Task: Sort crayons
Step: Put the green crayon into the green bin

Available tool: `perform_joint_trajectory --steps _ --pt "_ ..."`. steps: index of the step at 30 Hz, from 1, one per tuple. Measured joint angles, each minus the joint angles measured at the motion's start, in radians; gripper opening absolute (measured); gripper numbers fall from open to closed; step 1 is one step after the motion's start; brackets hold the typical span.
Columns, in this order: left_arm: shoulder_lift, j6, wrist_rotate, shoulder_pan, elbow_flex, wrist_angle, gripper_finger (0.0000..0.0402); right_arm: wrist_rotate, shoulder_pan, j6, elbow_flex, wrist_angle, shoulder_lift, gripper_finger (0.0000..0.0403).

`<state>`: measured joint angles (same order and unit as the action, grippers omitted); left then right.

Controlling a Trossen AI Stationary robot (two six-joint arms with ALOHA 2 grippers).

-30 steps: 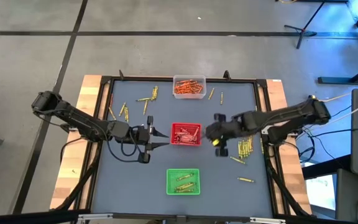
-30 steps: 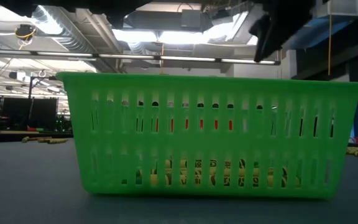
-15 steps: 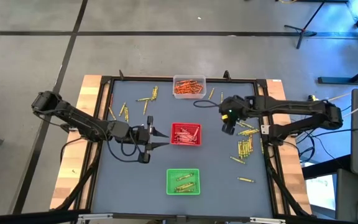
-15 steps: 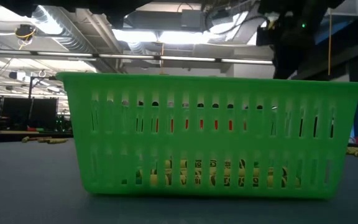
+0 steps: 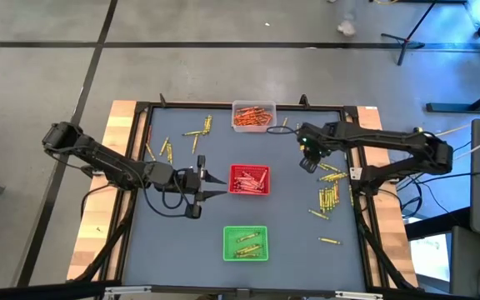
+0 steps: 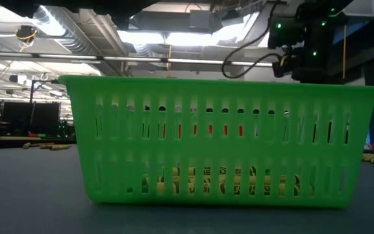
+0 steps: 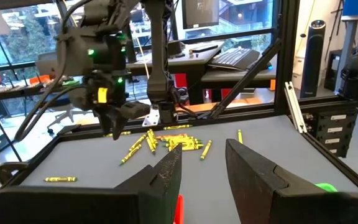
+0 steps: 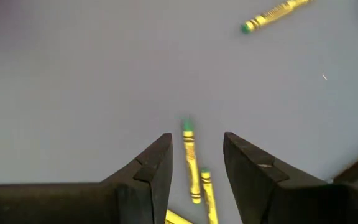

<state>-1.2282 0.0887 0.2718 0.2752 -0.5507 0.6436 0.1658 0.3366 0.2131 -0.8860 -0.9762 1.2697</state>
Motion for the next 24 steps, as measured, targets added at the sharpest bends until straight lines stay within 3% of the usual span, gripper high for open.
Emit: perform_joint_trajectory --steps 13,17,24 --pt "0.000 0.000 0.001 0.000 0.000 0.000 0.0109 -0.048 0.191 -0.060 0.000 -0.072 0.097 0.0140" --pt "0.000 0.000 0.001 0.000 0.000 0.000 0.0109 -0.057 0.194 -0.160 0.000 -0.068 0.141 0.0140" --pt "0.000 -0.001 0.001 0.000 0.000 0.000 0.0109 -0.168 0.193 -0.203 0.043 -0.003 0.198 0.0140"
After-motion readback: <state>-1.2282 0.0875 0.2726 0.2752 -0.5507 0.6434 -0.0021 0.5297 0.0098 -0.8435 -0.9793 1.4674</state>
